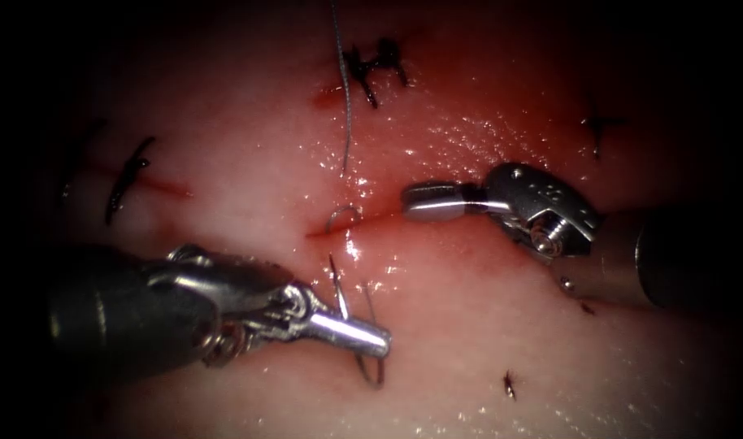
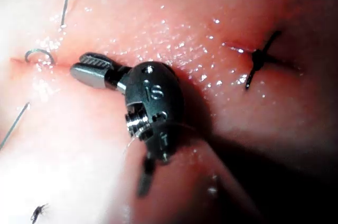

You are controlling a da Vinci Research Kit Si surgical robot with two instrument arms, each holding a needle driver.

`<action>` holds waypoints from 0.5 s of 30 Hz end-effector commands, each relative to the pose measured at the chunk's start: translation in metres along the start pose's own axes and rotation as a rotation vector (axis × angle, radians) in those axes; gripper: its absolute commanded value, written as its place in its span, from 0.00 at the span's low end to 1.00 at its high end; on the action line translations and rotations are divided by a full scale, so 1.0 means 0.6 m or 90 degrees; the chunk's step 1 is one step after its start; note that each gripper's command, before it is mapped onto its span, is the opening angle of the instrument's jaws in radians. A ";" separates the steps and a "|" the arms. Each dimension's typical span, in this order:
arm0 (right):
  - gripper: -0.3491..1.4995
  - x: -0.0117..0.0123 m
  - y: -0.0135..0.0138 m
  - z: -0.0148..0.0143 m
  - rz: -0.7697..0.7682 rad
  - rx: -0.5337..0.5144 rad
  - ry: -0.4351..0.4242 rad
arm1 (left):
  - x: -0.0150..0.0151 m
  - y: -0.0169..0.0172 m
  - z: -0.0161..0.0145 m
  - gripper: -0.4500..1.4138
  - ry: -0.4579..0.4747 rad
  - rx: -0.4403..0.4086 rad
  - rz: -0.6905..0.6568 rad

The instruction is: Wound Closure

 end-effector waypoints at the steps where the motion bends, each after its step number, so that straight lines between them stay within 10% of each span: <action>1: 0.51 -0.0017 -0.0008 0.0009 0.005 0.004 -0.002 | -0.0007 -0.0003 0.0005 0.00 0.011 0.015 0.058; 6: 0.64 -0.0023 -0.0040 0.0010 -0.063 0.008 -0.022 | -0.0014 0.0035 -0.0015 0.00 0.036 0.083 0.251; 15: 0.44 -0.0010 -0.0118 0.0042 -0.237 -0.001 -0.110 | -0.0031 0.0128 -0.0037 0.00 0.034 0.127 0.413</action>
